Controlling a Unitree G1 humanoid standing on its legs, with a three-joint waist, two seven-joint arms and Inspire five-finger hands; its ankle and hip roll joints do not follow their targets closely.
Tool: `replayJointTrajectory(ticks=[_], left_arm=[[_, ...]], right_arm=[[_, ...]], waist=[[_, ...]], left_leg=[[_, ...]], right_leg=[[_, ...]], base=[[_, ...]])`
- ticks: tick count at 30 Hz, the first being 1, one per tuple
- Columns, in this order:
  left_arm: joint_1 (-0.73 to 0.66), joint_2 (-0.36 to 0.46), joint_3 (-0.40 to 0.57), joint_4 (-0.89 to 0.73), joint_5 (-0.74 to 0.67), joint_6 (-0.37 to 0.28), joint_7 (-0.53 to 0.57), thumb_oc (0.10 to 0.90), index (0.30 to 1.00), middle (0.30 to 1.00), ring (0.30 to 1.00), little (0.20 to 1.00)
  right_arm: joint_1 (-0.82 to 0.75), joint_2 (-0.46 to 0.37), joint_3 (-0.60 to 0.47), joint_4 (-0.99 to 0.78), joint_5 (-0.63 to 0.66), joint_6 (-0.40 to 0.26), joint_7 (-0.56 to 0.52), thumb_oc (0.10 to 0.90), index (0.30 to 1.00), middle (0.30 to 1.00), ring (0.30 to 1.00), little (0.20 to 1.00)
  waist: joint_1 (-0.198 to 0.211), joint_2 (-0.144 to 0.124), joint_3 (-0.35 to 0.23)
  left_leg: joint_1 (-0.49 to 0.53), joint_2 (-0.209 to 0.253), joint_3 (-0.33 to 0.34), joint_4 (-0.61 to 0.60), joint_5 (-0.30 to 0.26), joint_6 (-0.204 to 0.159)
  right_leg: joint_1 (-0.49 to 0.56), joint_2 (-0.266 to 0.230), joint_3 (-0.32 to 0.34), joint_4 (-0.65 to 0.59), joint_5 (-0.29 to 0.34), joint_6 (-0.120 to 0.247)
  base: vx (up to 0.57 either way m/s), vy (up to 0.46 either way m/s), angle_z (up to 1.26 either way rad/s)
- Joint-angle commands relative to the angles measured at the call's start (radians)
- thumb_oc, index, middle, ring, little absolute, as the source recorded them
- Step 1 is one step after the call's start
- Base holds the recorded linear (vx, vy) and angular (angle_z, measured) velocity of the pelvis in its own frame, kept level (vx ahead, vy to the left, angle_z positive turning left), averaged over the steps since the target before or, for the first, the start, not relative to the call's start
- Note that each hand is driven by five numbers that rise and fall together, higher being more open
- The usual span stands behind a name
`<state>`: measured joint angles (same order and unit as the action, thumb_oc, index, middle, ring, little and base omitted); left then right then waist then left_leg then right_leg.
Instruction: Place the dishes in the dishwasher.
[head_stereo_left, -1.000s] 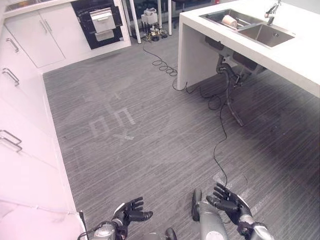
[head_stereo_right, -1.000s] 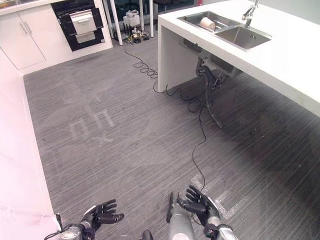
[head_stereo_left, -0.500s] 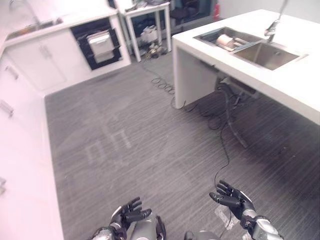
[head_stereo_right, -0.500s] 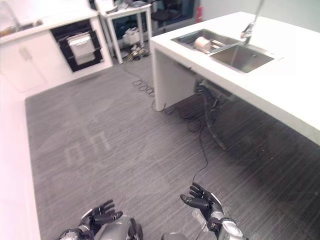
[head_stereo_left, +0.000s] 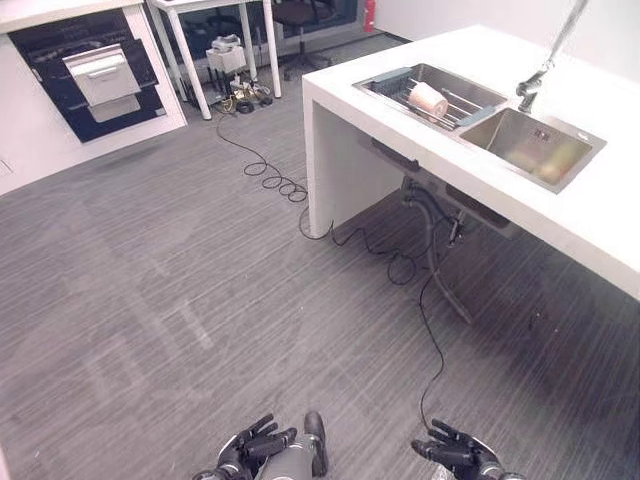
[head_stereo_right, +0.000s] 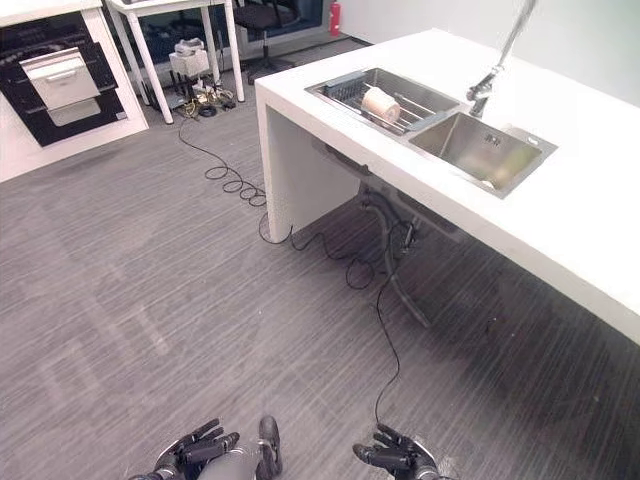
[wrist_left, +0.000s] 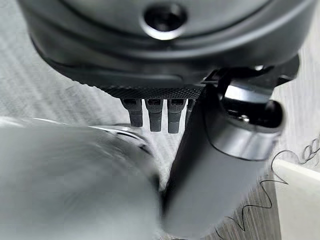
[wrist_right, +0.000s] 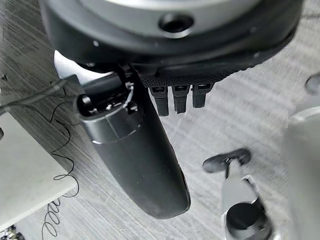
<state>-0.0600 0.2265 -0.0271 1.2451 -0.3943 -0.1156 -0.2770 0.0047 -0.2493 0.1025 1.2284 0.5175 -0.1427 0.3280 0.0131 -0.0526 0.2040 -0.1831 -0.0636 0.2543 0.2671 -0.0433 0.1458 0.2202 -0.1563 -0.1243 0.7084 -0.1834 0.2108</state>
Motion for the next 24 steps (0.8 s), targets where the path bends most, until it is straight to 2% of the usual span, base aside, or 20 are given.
replayJointTrajectory(ticks=[1, 2, 3, 4, 5, 7, 9, 10, 12, 14, 15, 16, 17, 18, 19, 20, 21, 22, 23, 24], left_arm=[[0.024, 0.041, -0.073, -0.053, 0.030, 0.006, 0.011, 0.800, 0.900, 0.900, 0.900, 0.900], [0.016, 0.042, -0.076, -0.048, 0.000, 0.017, 0.013, 0.800, 0.900, 0.900, 0.900, 0.900], [0.015, 0.042, -0.076, -0.048, -0.005, 0.018, 0.011, 0.800, 0.900, 0.900, 0.900, 0.900], [0.011, 0.043, -0.074, -0.050, -0.019, 0.028, 0.001, 0.800, 0.900, 0.900, 0.900, 0.900], [0.006, 0.044, -0.074, -0.055, -0.005, 0.038, -0.009, 0.800, 0.900, 0.900, 0.900, 0.900], [0.000, 0.046, -0.083, -0.061, -0.001, 0.048, -0.007, 0.800, 0.900, 0.900, 0.900, 0.900], [0.003, 0.041, -0.084, -0.065, -0.014, 0.057, 0.010, 0.800, 0.900, 0.900, 0.900, 0.900], [0.003, 0.036, -0.084, -0.060, -0.028, 0.058, 0.019, 0.800, 0.900, 0.900, 0.900, 0.900], [0.009, 0.021, -0.080, -0.040, -0.037, 0.050, 0.023, 0.800, 0.900, 0.900, 0.900, 0.900], [0.021, 0.011, -0.077, -0.034, -0.026, 0.045, 0.031, 0.800, 0.900, 0.900, 0.900, 0.900], [0.028, 0.005, -0.076, -0.035, -0.018, 0.055, 0.040, 0.800, 0.900, 0.900, 0.900, 0.900], [0.030, 0.003, -0.074, -0.034, -0.018, 0.058, 0.041, 0.800, 0.900, 0.900, 0.900, 0.900], [0.041, -0.002, -0.066, -0.032, -0.032, 0.068, 0.044, 0.800, 0.900, 0.900, 0.900, 0.900], [0.050, -0.006, -0.056, -0.030, -0.042, 0.068, 0.042, 0.800, 0.900, 0.900, 0.900, 0.900], [0.057, -0.010, -0.046, -0.033, -0.047, 0.066, 0.041, 0.800, 0.900, 0.900, 0.900, 0.900], [0.062, -0.010, -0.041, -0.037, -0.053, 0.059, 0.037, 0.800, 0.900, 0.900, 0.900, 0.900], [0.063, -0.010, -0.040, -0.037, -0.054, 0.057, 0.035, 0.800, 0.900, 0.900, 0.900, 0.900], [0.065, -0.011, -0.031, -0.040, -0.053, 0.056, 0.031, 0.800, 0.900, 0.900, 0.900, 0.900], [0.065, -0.010, -0.025, -0.043, -0.048, 0.060, 0.027, 0.800, 0.900, 0.900, 0.900, 0.900], [0.062, -0.009, -0.023, -0.052, -0.032, 0.065, 0.020, 0.800, 0.900, 0.900, 0.900, 0.900]], right_arm=[[-0.029, -0.071, -0.024, -0.042, -0.001, -0.032, -0.009, 0.800, 0.900, 0.900, 0.900, 0.900], [-0.031, -0.075, -0.021, -0.029, -0.008, -0.049, -0.003, 0.800, 0.900, 0.900, 0.900, 0.900], [-0.031, -0.075, -0.020, -0.028, -0.008, -0.051, -0.003, 0.800, 0.900, 0.900, 0.900, 0.900], [-0.030, -0.078, -0.020, -0.023, -0.007, -0.065, 0.001, 0.800, 0.900, 0.900, 0.900, 0.900], [-0.022, -0.080, -0.027, -0.025, 0.003, -0.077, 0.001, 0.800, 0.900, 0.900, 0.900, 0.900], [-0.014, -0.081, -0.035, -0.031, 0.012, -0.082, 0.001, 0.800, 0.900, 0.900, 0.900, 0.900], [-0.006, -0.083, -0.055, -0.034, -0.003, -0.090, 0.026, 0.800, 0.900, 0.900, 0.900, 0.900], [-0.004, -0.082, -0.065, -0.030, -0.019, -0.096, 0.035, 0.800, 0.900, 0.900, 0.900, 0.900], [0.003, -0.076, -0.082, -0.020, -0.035, -0.106, 0.044, 0.800, 0.900, 0.900, 0.900, 0.900], [0.009, -0.073, -0.080, -0.021, -0.022, -0.105, 0.041, 0.800, 0.900, 0.900, 0.900, 0.900], [0.011, -0.072, -0.078, -0.023, -0.011, -0.096, 0.030, 0.800, 0.900, 0.900, 0.900, 0.900], [0.010, -0.072, -0.078, -0.020, -0.008, -0.094, 0.027, 0.800, 0.900, 0.900, 0.900, 0.900], [0.008, -0.072, -0.075, -0.011, -0.017, -0.095, 0.019, 0.800, 0.900, 0.900, 0.900, 0.900], [0.005, -0.075, -0.071, -0.004, -0.038, -0.098, 0.024, 0.800, 0.900, 0.900, 0.900, 0.900], [0.001, -0.079, -0.066, -0.001, -0.056, -0.105, 0.032, 0.800, 0.900, 0.900, 0.900, 0.900], [-0.005, -0.086, -0.061, 0.001, -0.069, -0.112, 0.042, 0.800, 0.900, 0.900, 0.900, 0.900], [-0.006, -0.088, -0.060, 0.001, -0.071, -0.114, 0.044, 0.800, 0.900, 0.900, 0.900, 0.900], [-0.009, -0.091, -0.055, -0.004, -0.079, -0.115, 0.043, 0.800, 0.900, 0.900, 0.900, 0.900], [-0.012, -0.094, -0.050, -0.011, -0.076, -0.112, 0.040, 0.800, 0.900, 0.900, 0.900, 0.900], [-0.019, -0.103, -0.042, -0.017, -0.043, -0.114, 0.033, 0.800, 0.900, 0.900, 0.900, 0.900]], waist=[[-0.012, 0.105, 0.011], [-0.034, 0.120, 0.023], [-0.037, 0.120, 0.025], [-0.064, 0.130, 0.037], [-0.095, 0.130, 0.048], [-0.115, 0.122, 0.052], [-0.122, 0.096, 0.060], [-0.122, 0.094, 0.063], [-0.119, 0.101, 0.061], [-0.121, 0.101, 0.057], [-0.134, 0.092, 0.049], [-0.137, 0.092, 0.046], [-0.142, 0.096, 0.038], [-0.133, 0.106, 0.033], [-0.125, 0.101, 0.031], [-0.118, 0.083, 0.028], [-0.117, 0.083, 0.028], [-0.112, 0.083, 0.028], [-0.103, 0.071, 0.029], [-0.078, 0.063, 0.043]], left_leg=[[0.013, 0.056, -0.047, 0.033, -0.113, -0.051], [0.051, 0.057, -0.053, 0.033, -0.132, -0.043], [0.055, 0.055, -0.053, 0.033, -0.134, -0.042], [0.095, 0.052, -0.069, 0.033, -0.155, -0.045], [0.132, 0.037, -0.092, 0.033, -0.185, -0.046], [0.155, 0.029, -0.104, 0.033, -0.212, -0.053], [0.205, 0.027, -0.098, 0.033, -0.276, -0.078], [0.222, 0.034, -0.092, 0.033, -0.292, -0.089], [0.252, 0.042, -0.084, 0.033, -0.326, -0.099], [0.276, 0.043, -0.076, 0.033, -0.345, -0.100], [0.284, 0.033, -0.078, 0.033, -0.328, -0.101], [0.292, 0.032, -0.080, 0.033, -0.327, -0.101], [0.329, 0.043, -0.063, 0.033, -0.321, -0.112], [0.376, 0.061, -0.048, 0.033, -0.277, -0.133], [0.401, 0.068, -0.034, 0.033, -0.188, -0.165], [0.401, 0.067, -0.022, 0.056, -0.082, -0.192], [0.397, 0.070, -0.023, 0.065, -0.072, -0.197], [0.379, 0.083, -0.030, 0.143, -0.017, -0.222], [0.328, 0.106, -0.020, 0.245, 0.023, -0.234], [0.195, 0.166, -0.023, 0.428, 0.008, -0.241]], right_leg=[[-0.191, 0.075, -0.034, 0.192, 0.323, -0.009], [-0.268, 0.066, -0.057, 0.215, 0.288, -0.029], [-0.276, 0.064, -0.059, 0.218, 0.283, -0.031], [-0.354, 0.076, -0.091, 0.163, 0.239, -0.052], [-0.432, 0.070, -0.123, 0.062, 0.227, -0.060], [-0.459, 0.052, -0.163, -0.092, 0.240, -0.066], [-0.493, -0.004, -0.241, -0.372, 0.261, -0.033], [-0.513, -0.027, -0.269, -0.408, 0.272, -0.026], [-0.528, -0.054, -0.285, -0.408, 0.274, -0.024], [-0.507, -0.049, -0.276, -0.408, 0.246, -0.039], [-0.500, -0.041, -0.260, -0.408, 0.240, -0.068], [-0.495, -0.034, -0.250, -0.408, 0.237, -0.071], [-0.467, -0.007, -0.231, -0.408, 0.205, -0.098], [-0.430, 0.020, -0.226, -0.408, 0.156, -0.109], [-0.404, 0.031, -0.226, -0.408, 0.122, -0.128], [-0.390, 0.028, -0.226, -0.408, 0.106, -0.153], [-0.386, 0.031, -0.225, -0.408, 0.101, -0.156], [-0.367, 0.047, -0.227, -0.408, 0.079, -0.174], [-0.345, 0.050, -0.225, -0.408, 0.058, -0.192], [-0.284, 0.072, -0.211, -0.408, 0.002, -0.214]], base=[[0.37, 0.236, 0.37], [0.27, 0.150, 0.14], [0.30, 0.075, -0.10], [0.33, -0.027, -0.06], [0.42, -0.077, 0.04], [0.36, -0.127, 0.37], [0.46, -0.211, 0.67], [0.34, -0.180, 0.25], [0.39, -0.174, -0.12], [0.41, -0.228, -0.20], [0.29, -0.197, -0.33], [0.44, -0.259, -0.40], [0.49, -0.195, -0.11], [0.58, -0.267, -0.01], [0.43, -0.253, 0.09], [0.26, -0.211, 0.08], [0.23, -0.209, 0.04], [0.18, -0.194, -0.13], [0.31, -0.352, -0.66], [0.26, -0.310, -0.95]])
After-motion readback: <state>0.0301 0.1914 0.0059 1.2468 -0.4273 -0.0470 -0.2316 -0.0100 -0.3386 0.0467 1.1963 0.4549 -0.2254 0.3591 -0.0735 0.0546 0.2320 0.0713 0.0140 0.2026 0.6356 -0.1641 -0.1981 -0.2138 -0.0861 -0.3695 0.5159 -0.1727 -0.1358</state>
